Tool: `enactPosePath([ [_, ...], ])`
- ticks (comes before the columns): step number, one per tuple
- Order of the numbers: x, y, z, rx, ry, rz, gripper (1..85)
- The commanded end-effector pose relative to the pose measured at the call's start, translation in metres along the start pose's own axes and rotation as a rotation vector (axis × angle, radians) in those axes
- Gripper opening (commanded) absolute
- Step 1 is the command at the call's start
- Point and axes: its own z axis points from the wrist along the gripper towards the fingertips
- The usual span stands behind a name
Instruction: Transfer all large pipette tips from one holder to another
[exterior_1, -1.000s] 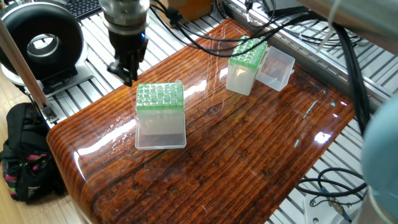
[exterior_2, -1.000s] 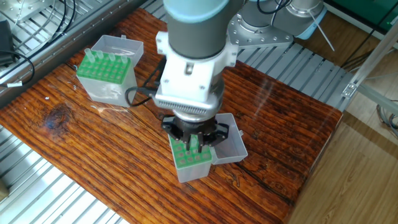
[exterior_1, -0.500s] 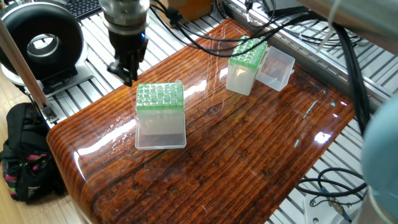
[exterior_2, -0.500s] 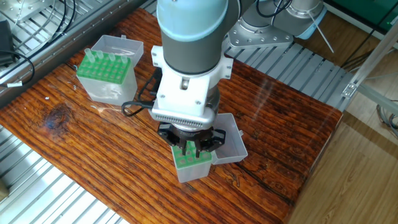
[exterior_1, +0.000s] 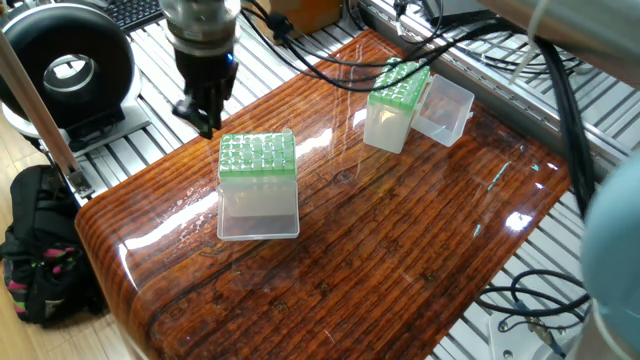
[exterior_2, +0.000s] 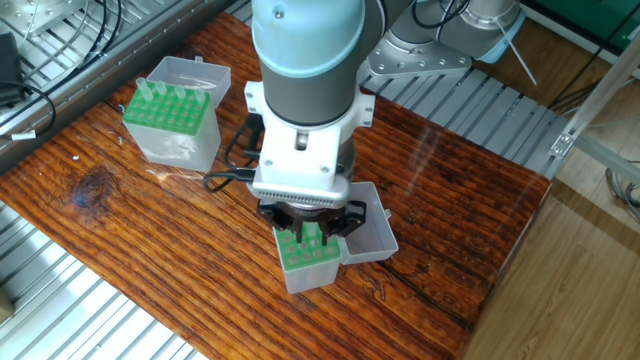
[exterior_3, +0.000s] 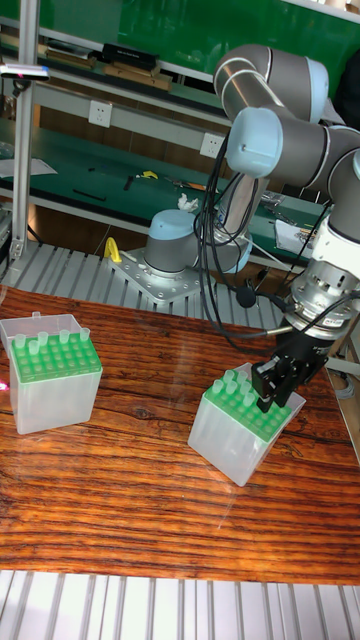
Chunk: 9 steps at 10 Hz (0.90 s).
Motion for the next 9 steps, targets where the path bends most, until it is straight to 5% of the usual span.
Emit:
enactPosePath([
  [1,0.0047,0.0069,0.0008,-0.022,0.012,-0.029,35.3],
  [9,0.0113,0.0043,0.0066,-0.009,0.041,-0.142,35.7],
])
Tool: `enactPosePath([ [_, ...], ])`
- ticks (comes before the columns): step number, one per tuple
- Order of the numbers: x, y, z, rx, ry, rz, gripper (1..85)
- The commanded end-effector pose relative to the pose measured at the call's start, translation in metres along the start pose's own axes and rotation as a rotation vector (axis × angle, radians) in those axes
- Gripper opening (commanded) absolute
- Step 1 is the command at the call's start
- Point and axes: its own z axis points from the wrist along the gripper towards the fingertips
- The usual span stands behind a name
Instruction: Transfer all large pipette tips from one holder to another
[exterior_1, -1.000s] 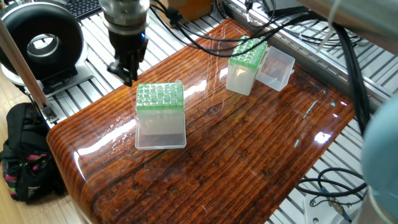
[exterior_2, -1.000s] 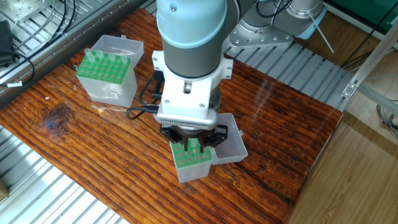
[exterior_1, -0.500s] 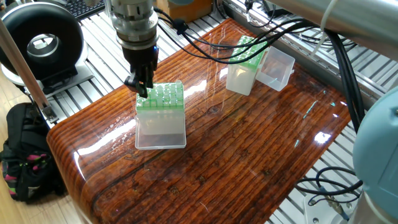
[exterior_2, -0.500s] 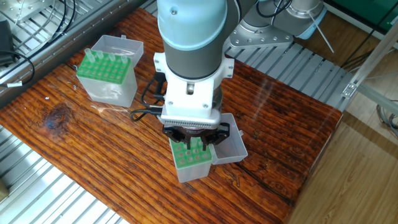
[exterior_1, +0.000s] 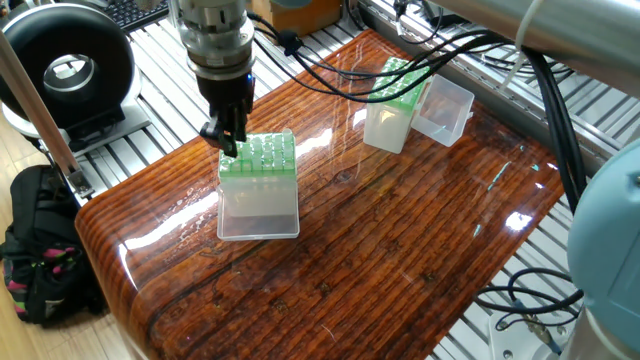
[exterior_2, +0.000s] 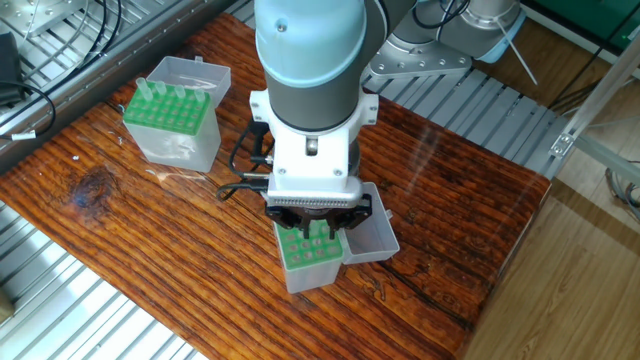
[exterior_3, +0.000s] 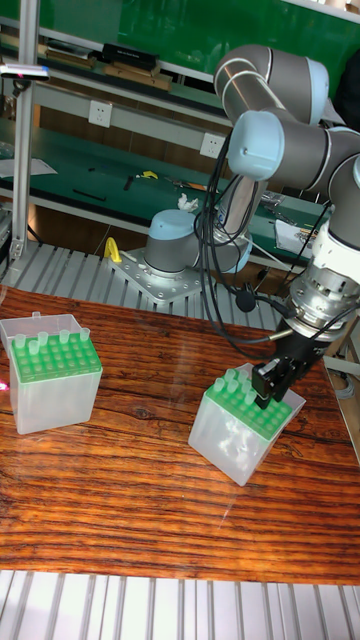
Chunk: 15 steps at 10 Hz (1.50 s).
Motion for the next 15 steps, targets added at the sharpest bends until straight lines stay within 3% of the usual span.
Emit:
enactPosePath([
  [1,0.0,-0.001,0.0,0.002,0.002,-0.033,35.7],
  [5,-0.006,-0.003,-0.006,-0.015,-0.018,-0.051,35.0],
  [9,-0.009,-0.021,-0.013,0.048,-0.003,-0.058,33.3],
  [15,-0.011,-0.02,-0.012,0.046,-0.001,-0.063,32.0],
])
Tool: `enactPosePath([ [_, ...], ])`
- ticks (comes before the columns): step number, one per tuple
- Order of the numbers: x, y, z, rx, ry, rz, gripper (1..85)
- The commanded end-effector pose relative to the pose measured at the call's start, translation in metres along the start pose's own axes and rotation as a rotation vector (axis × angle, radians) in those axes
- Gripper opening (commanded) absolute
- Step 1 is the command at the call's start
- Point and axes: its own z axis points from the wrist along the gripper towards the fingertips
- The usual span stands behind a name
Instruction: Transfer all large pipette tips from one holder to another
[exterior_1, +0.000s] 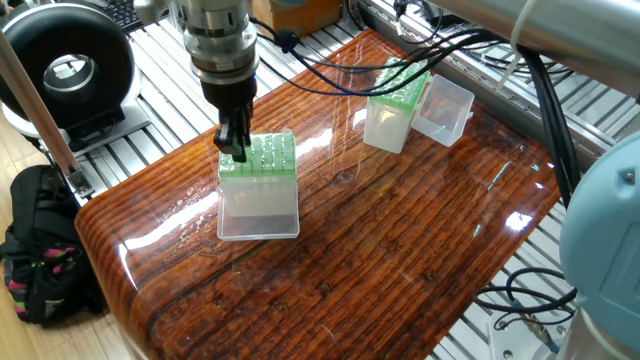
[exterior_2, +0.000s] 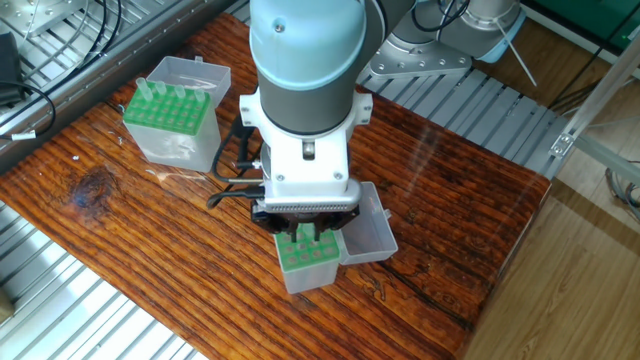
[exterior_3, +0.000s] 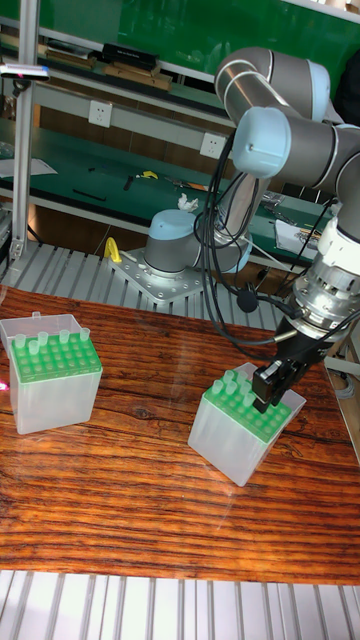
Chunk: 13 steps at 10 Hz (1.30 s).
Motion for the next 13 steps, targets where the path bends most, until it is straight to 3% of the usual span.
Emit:
enactPosePath([
  [1,-0.002,0.002,0.0,-0.008,-0.004,0.0,32.0],
  [6,0.001,0.015,0.006,-0.036,0.004,0.012,30.7],
  [13,0.005,0.011,0.009,-0.024,0.017,0.014,29.3],
])
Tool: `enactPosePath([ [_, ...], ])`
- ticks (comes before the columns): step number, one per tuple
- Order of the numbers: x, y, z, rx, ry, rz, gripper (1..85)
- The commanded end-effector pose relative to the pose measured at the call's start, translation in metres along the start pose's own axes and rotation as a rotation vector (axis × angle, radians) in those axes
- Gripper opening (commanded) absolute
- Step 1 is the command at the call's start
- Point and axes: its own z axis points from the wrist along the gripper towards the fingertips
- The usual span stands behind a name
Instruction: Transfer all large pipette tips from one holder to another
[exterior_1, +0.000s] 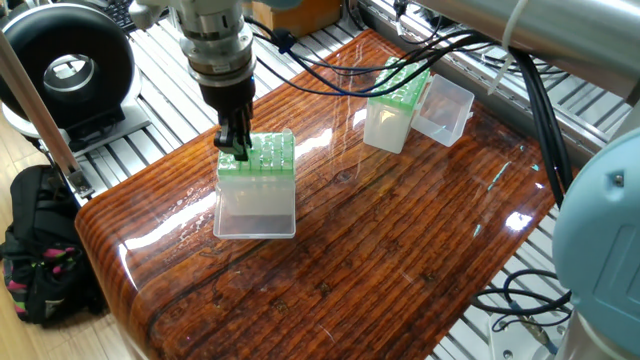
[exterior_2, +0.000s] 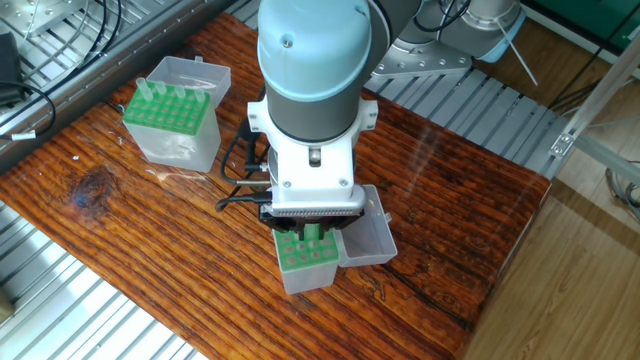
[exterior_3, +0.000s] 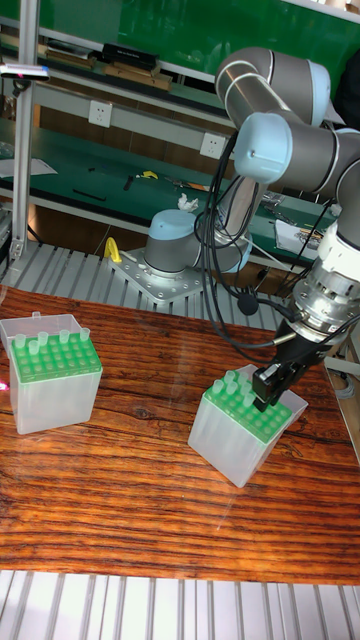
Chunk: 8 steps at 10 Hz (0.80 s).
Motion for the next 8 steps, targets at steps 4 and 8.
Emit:
enactPosePath([
  [4,-0.0043,0.0052,-0.0003,-0.023,-0.018,0.01,24.0],
  [8,-0.0042,0.0053,-0.0016,-0.026,-0.018,0.02,17.7],
])
